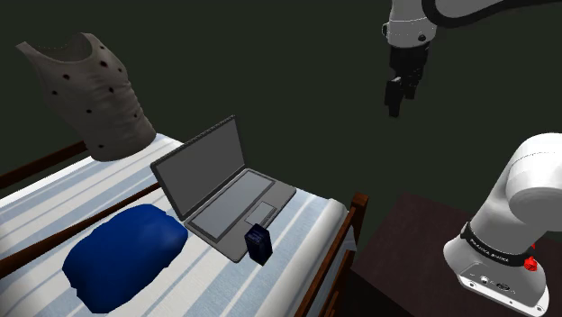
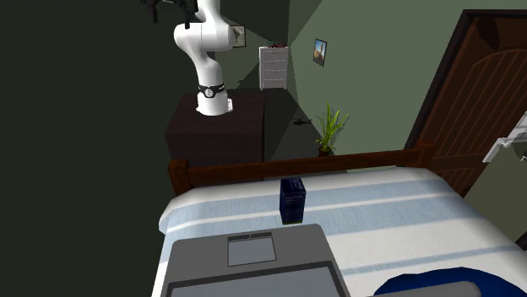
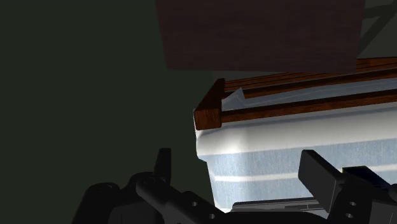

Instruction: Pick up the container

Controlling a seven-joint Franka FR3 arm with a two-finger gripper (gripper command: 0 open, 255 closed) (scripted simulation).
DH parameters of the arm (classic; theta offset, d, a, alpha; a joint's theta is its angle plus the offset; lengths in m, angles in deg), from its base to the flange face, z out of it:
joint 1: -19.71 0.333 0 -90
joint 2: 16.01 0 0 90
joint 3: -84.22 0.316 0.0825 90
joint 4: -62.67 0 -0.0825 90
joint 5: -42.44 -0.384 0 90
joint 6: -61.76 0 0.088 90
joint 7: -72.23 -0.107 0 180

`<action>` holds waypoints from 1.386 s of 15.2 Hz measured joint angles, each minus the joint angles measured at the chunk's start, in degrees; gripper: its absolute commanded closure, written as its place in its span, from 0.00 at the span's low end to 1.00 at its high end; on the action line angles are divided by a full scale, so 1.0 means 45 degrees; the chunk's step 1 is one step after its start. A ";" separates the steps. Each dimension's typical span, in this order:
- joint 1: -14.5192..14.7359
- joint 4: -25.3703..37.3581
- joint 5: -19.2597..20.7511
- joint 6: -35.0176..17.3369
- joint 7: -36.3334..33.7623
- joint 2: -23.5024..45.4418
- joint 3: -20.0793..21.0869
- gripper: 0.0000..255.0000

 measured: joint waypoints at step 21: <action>0.1053 -0.0748 -0.1284 -0.7022 -0.3626 0.6102 0.2725 0.00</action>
